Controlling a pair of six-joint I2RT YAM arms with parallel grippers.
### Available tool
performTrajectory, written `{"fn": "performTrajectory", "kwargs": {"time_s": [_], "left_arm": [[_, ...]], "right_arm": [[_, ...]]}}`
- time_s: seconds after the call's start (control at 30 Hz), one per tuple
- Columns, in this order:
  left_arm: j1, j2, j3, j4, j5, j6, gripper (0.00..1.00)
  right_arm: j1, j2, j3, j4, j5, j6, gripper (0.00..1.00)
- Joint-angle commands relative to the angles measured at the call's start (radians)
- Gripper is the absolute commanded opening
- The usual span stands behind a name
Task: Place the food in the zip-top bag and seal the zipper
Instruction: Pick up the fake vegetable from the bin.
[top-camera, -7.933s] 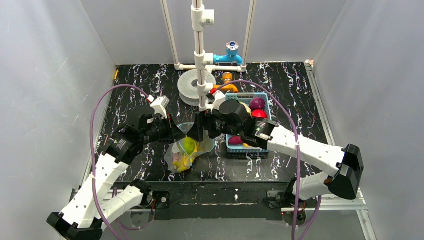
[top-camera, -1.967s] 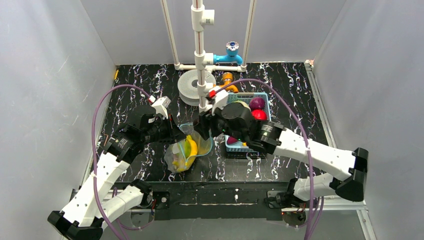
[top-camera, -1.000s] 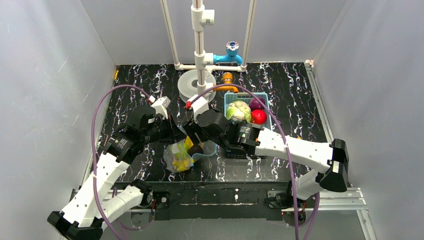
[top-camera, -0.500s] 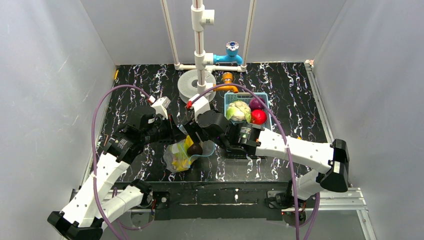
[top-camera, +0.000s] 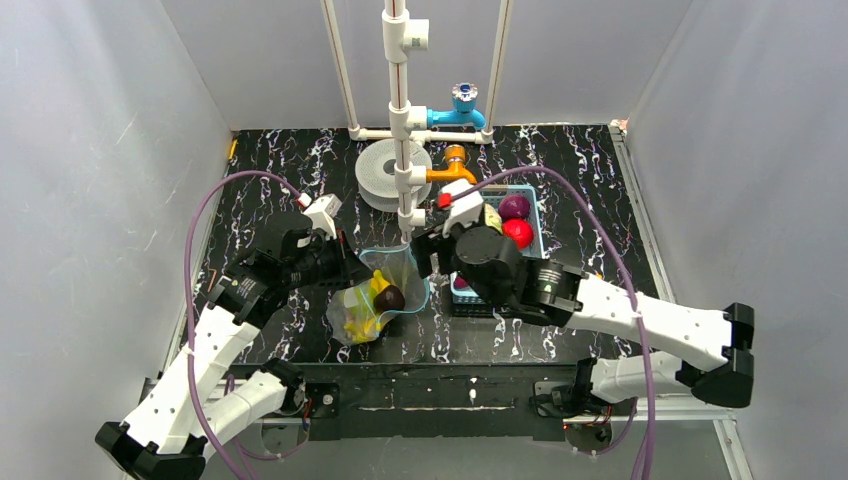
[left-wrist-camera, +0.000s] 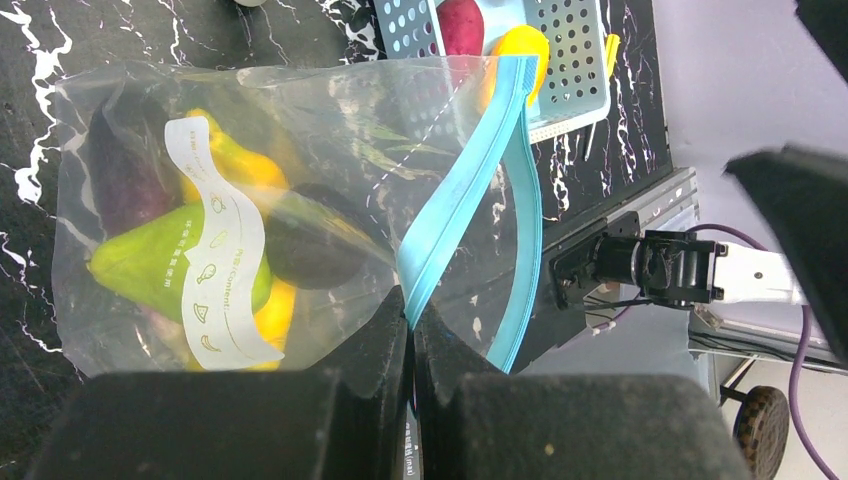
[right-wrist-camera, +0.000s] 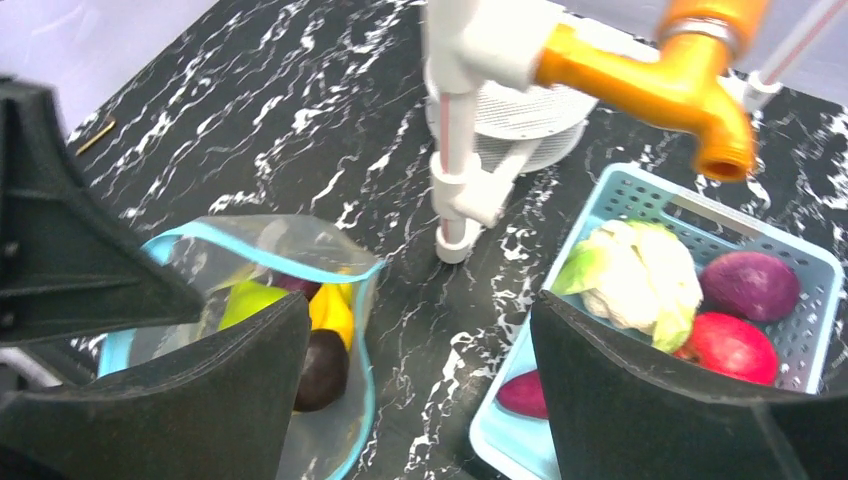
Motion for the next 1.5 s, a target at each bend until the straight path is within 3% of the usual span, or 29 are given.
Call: {"fn": "performTrajectory", "kwargs": {"time_s": [0.0, 0.17, 0.33, 0.47, 0.6, 0.83, 1.47], "left_arm": [[-0.002, -0.008, -0.008, 0.008, 0.023, -0.003, 0.0], [-0.002, -0.012, -0.011, 0.006, 0.021, -0.003, 0.0], [-0.002, -0.009, -0.011, 0.007, 0.022, -0.004, 0.0], [-0.002, -0.005, -0.011, 0.011, 0.026, -0.004, 0.0], [-0.002, -0.006, -0.011, 0.012, 0.028, -0.006, 0.0], [-0.002, -0.012, -0.013, 0.006, 0.021, -0.003, 0.0], [-0.002, 0.003, -0.012, 0.013, 0.023, 0.002, 0.0]], "right_arm": [[-0.073, -0.093, -0.064, 0.052, 0.085, 0.124, 0.87], [-0.218, -0.195, -0.167, 0.0, 0.025, 0.325, 0.91], [-0.447, -0.271, -0.31, -0.02, -0.176, 0.537, 0.98], [-0.654, -0.237, -0.387, -0.067, -0.401, 0.684, 0.98], [-0.782, -0.113, -0.405, -0.111, -0.629, 0.767, 0.98], [-0.807, 0.151, -0.279, -0.238, -0.797, 0.733, 0.95], [-0.784, 0.316, -0.104, -0.341, -0.792, 0.691, 0.9]]}}
